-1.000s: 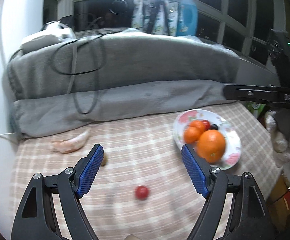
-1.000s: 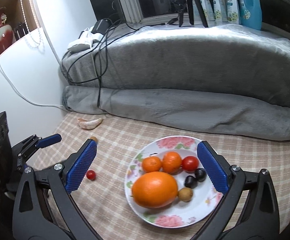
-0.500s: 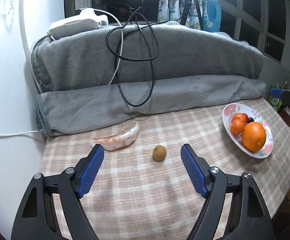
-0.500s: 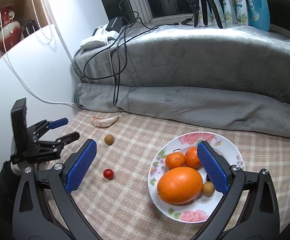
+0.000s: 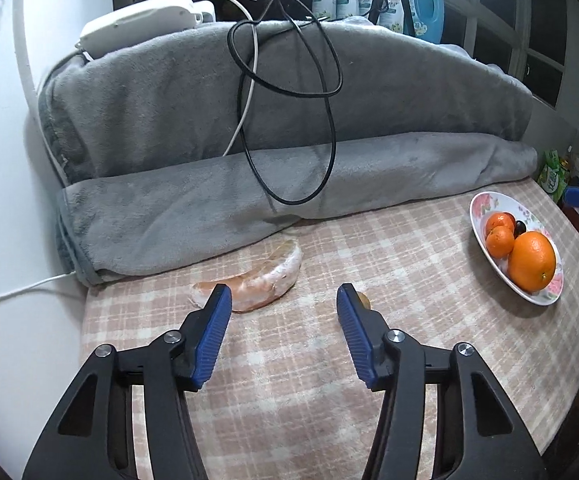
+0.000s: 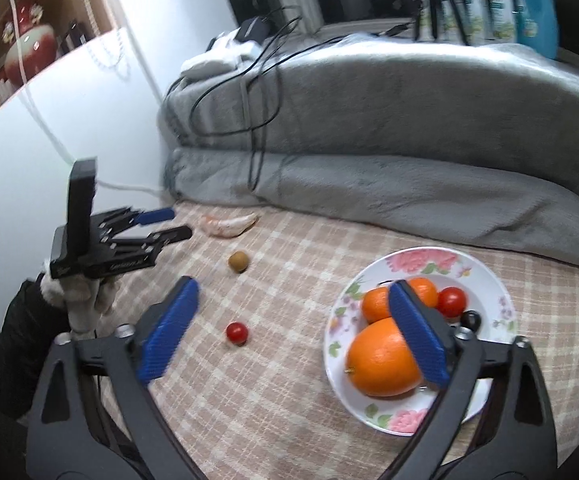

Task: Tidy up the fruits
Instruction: 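Move the left tool to another brown fruit while the right tool approaches a red cherry tomato, then grasp the brown fruit with the left tool while the right tool grasps the cherry tomato, then carry the brown fruit and cherry tomato over the plate and open both tools, then withdraw both open tools from the plate toward the peeled fruit segment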

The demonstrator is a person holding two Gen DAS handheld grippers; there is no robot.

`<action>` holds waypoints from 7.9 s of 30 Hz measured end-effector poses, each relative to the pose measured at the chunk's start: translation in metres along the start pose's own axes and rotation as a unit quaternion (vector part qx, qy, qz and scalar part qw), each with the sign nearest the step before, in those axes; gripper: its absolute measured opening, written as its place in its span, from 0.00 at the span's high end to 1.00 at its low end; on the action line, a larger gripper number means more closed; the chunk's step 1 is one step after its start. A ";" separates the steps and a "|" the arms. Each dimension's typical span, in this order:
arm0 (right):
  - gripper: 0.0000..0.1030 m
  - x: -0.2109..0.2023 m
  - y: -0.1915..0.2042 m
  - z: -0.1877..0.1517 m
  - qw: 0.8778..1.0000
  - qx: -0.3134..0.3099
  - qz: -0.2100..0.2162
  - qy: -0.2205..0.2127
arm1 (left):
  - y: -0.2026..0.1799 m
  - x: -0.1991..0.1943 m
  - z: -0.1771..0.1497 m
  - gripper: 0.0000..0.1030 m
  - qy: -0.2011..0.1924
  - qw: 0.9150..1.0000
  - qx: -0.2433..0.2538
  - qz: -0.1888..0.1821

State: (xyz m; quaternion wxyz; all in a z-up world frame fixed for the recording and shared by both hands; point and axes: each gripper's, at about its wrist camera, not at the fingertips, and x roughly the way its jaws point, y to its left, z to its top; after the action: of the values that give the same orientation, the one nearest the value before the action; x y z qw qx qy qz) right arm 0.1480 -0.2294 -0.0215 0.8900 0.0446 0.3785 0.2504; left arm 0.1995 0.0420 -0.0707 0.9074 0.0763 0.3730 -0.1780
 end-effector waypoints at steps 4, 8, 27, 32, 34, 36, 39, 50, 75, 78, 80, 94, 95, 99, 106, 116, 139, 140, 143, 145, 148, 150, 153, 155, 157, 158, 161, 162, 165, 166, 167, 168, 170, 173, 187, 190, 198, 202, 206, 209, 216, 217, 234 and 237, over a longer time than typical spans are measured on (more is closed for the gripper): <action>0.21 0.017 0.017 -0.006 0.999 -0.027 0.012 0.023 | -0.003 0.008 -0.001 0.54 0.006 1.000 0.006 -0.017; 0.33 0.039 0.034 -0.015 0.997 -0.049 0.028 0.060 | -0.010 0.016 -0.002 0.59 0.013 0.999 0.013 -0.032; 0.65 0.116 0.057 -0.043 0.984 -0.075 0.047 0.157 | -0.031 0.048 -0.013 0.65 0.043 0.996 0.013 -0.083; 0.65 0.118 0.058 -0.042 0.983 -0.080 0.046 0.158 | -0.033 0.053 -0.013 0.67 0.046 0.995 0.014 -0.085; 0.65 0.120 0.059 -0.042 0.983 -0.083 0.045 0.160 | -0.034 0.055 -0.013 0.70 0.048 0.995 0.015 -0.087; 0.67 0.121 0.060 -0.043 0.982 -0.085 0.043 0.162 | -0.035 0.056 -0.014 0.71 0.049 0.995 0.017 -0.088; 0.71 0.122 0.061 -0.045 0.981 -0.087 0.044 0.166 | -0.037 0.058 -0.014 0.74 0.050 0.995 0.021 -0.088; 0.75 0.124 0.062 -0.046 0.980 -0.098 0.035 0.169 | -0.038 0.061 -0.013 0.79 0.055 0.995 0.018 -0.081; 0.76 0.071 0.035 -0.031 0.992 -0.055 0.031 0.109 | -0.056 0.022 0.002 0.79 0.010 0.995 0.018 -0.093; 0.76 0.060 0.027 -0.030 0.994 -0.048 0.026 0.099 | -0.065 0.019 0.007 0.79 0.005 0.995 0.020 -0.098; 0.76 0.053 0.020 -0.029 0.995 -0.042 0.022 0.091 | -0.071 0.018 0.010 0.79 0.002 0.995 0.023 -0.102; 0.76 0.003 -0.034 -0.033 0.998 0.003 -0.015 0.057 | -0.118 0.014 0.029 0.79 -0.010 0.991 0.042 -0.129; 0.76 0.000 -0.037 -0.034 0.998 0.006 -0.017 0.055 | -0.121 0.014 0.030 0.79 -0.011 0.990 0.044 -0.132; 0.76 -0.010 -0.052 -0.037 0.998 0.019 -0.028 0.048 | -0.134 0.014 0.036 0.79 -0.014 0.989 0.051 -0.138; 0.76 -0.026 -0.078 -0.045 0.998 0.038 -0.040 0.042 | -0.159 0.019 0.048 0.79 -0.016 0.986 0.065 -0.152; 0.76 -0.033 -0.098 -0.058 0.997 0.053 -0.037 0.044 | -0.197 0.030 0.064 0.79 -0.012 0.982 0.086 -0.170; 0.76 -0.026 -0.109 -0.068 0.997 0.053 -0.027 0.051 | -0.244 0.042 0.071 0.79 0.006 0.975 0.119 -0.186; 0.76 -0.025 -0.109 -0.067 0.997 0.053 -0.027 0.051 | -0.244 0.042 0.071 0.79 0.007 0.975 0.120 -0.186; 0.76 -0.024 -0.109 -0.066 0.997 0.052 -0.028 0.053 | -0.244 0.043 0.071 0.79 0.009 0.975 0.119 -0.187; 0.76 -0.023 -0.109 -0.065 0.997 0.051 -0.029 0.053 | -0.245 0.044 0.071 0.79 0.010 0.975 0.117 -0.187; 0.76 -0.023 -0.108 -0.064 0.997 0.048 -0.030 0.054 | -0.243 0.045 0.071 0.79 0.012 0.975 0.113 -0.189; 0.76 -0.024 -0.108 -0.064 0.997 0.046 -0.031 0.055 | -0.242 0.045 0.070 0.79 0.013 0.975 0.112 -0.190; 0.76 -0.025 -0.108 -0.063 0.997 0.046 -0.036 0.052 | -0.241 0.045 0.071 0.79 0.012 0.975 0.110 -0.192; 0.76 -0.025 -0.108 -0.063 0.997 0.048 -0.036 0.051 | -0.241 0.044 0.071 0.79 0.009 0.976 0.106 -0.192; 0.76 -0.025 -0.108 -0.063 0.997 0.047 -0.037 0.053 | -0.240 0.043 0.072 0.79 0.008 0.975 0.104 -0.194; 0.76 -0.025 -0.108 -0.063 0.997 0.046 -0.036 0.053 | -0.240 0.042 0.072 0.79 0.007 0.975 0.104 -0.194; 0.76 -0.025 -0.107 -0.063 0.997 0.045 -0.036 0.053 | -0.239 0.041 0.072 0.79 0.005 0.976 0.104 -0.193; 0.76 -0.025 -0.107 -0.063 0.997 0.044 -0.037 0.053 | -0.239 0.041 0.072 0.79 0.004 0.976 0.103 -0.192; 0.76 -0.024 -0.107 -0.063 0.997 0.043 -0.037 0.054 | -0.237 0.040 0.072 0.73 0.004 0.976 0.101 -0.191; 0.75 -0.024 -0.107 -0.063 0.997 0.043 -0.038 0.054 | -0.236 0.039 0.072 0.71 0.003 0.977 0.100 -0.190; 0.75 -0.025 -0.107 -0.062 0.997 0.043 -0.037 0.053 | -0.235 0.038 0.072 0.71 0.003 0.977 0.099 -0.190; 0.72 -0.025 -0.107 -0.062 0.997 0.042 -0.038 0.052 | -0.234 0.037 0.072 0.71 0.002 0.977 0.099 -0.189; 0.54 -0.026 -0.105 -0.061 0.997 0.040 -0.038 0.049 | -0.233 0.036 0.072 0.69 0.002 0.978 0.098 -0.186; 0.41 -0.030 -0.102 -0.061 0.998 0.033 -0.042 0.040 | -0.230 0.034 0.073 0.61 -0.002 0.978 0.095 -0.184; 0.17 -0.039 -0.089 -0.056 0.998 0.015 -0.055 0.031 | -0.222 0.020 0.073 0.30 -0.016 0.982 0.083 -0.166; 0.16 -0.041 -0.087 -0.055 0.998 0.014 -0.058 0.029 | -0.219 0.015 0.072 0.28 -0.019 0.984 0.081 -0.156; 0.15 -0.040 -0.079 -0.053 0.997 0.006 -0.064 0.035 | -0.212 0.003 0.069 0.23 -0.023 0.988 0.075 -0.134; 0.15 -0.040 -0.075 -0.051 0.997 0.004 -0.064 0.034 | -0.206 -0.004 0.067 0.22 -0.029 0.989 0.069 -0.125; 0.15 -0.041 -0.072 -0.046 0.997 0.001 -0.065 0.030 | -0.198 -0.013 0.063 0.22 -0.036 0.991 0.063 -0.112; 0.15 -0.042 -0.068 -0.042 0.998 -0.003 -0.062 0.025 | -0.190 -0.021 0.059 0.22 -0.041 0.992 0.057 -0.104; 0.15 -0.035 -0.054 -0.029 0.998 -0.018 -0.054 0.020 | -0.167 -0.040 0.049 0.22 -0.058 0.995 0.039 -0.077; 0.15 -0.033 -0.052 -0.026 0.998 -0.021 -0.052 0.020 | -0.163 -0.044 0.046 0.22 -0.061 0.995 0.035 -0.072; 0.15 0.006 0.004 0.012 0.996 -0.088 -0.014 0.025 | -0.091 -0.079 0.001 0.22 -0.070 0.997 -0.026 0.022; 0.15 0.015 0.014 0.020 0.995 -0.097 -0.003 0.028 | -0.077 -0.084 -0.015 0.22 -0.062 0.997 -0.043 0.033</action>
State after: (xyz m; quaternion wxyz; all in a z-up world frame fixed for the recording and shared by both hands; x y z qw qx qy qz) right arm 0.1649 -0.2083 -0.0132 0.8798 -0.0499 0.3773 0.2848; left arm 0.1049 -0.0028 -0.0226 0.9367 0.0388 0.3203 -0.1359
